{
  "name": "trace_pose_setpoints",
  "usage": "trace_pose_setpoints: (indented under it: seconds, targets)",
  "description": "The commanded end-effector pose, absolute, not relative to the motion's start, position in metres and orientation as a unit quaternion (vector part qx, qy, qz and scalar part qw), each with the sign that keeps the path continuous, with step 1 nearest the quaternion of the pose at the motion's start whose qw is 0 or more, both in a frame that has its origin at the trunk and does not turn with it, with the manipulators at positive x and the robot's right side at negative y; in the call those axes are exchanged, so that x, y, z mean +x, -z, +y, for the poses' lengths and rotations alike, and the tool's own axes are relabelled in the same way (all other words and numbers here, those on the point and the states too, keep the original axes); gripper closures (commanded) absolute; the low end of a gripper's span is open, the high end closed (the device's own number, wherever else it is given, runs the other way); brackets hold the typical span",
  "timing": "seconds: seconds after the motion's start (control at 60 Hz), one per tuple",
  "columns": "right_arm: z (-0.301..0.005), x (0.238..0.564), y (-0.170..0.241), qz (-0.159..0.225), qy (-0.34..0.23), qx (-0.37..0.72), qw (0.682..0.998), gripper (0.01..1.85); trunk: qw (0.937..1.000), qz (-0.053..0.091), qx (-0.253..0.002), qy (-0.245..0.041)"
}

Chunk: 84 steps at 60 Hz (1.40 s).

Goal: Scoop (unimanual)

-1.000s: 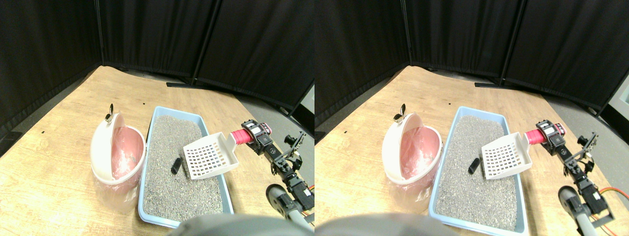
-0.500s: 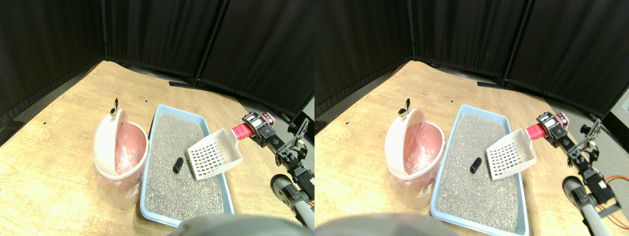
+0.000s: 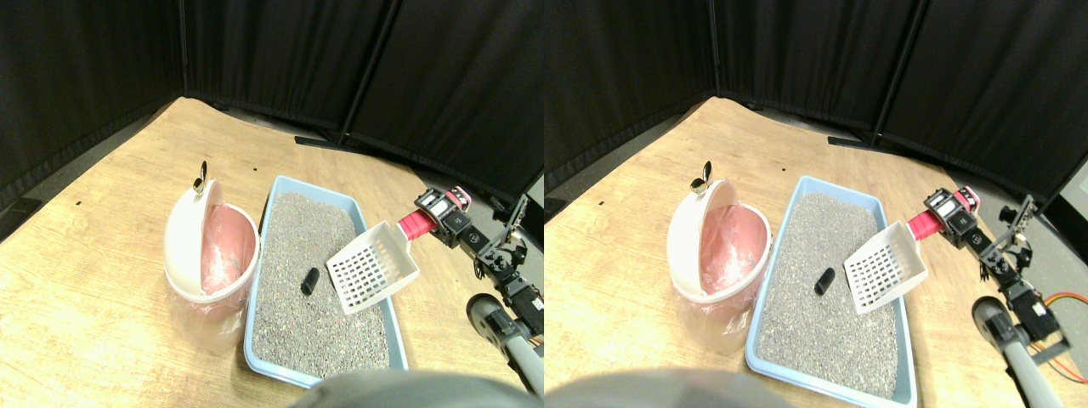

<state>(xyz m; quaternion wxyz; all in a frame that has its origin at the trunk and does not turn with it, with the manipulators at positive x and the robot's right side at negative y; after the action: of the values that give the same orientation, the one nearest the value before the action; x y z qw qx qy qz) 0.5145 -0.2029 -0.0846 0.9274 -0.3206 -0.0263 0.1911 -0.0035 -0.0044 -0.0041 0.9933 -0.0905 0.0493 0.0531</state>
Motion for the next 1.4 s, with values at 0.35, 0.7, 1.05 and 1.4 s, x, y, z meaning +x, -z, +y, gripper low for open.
trace_pose_setpoints:
  seconds: [0.35, 0.7, 1.05, 1.4]
  targets:
    - [-0.184, 0.513, 0.100, -0.029, -0.212, -0.352, 0.911, 1.80, 0.9890, 0.065, -0.112, -0.073]
    - [-0.137, 0.515, 0.143, 0.014, -0.240, -0.283, 0.928, 1.80, 0.9813, 0.081, -0.135, -0.111]
    - [-0.089, 0.510, 0.179, 0.043, -0.280, -0.221, 0.933, 1.80, 0.9743, 0.089, -0.157, -0.135]
    - [-0.101, 0.512, 0.168, 0.045, -0.236, -0.190, 0.952, 1.80, 0.9783, 0.080, -0.147, -0.121]
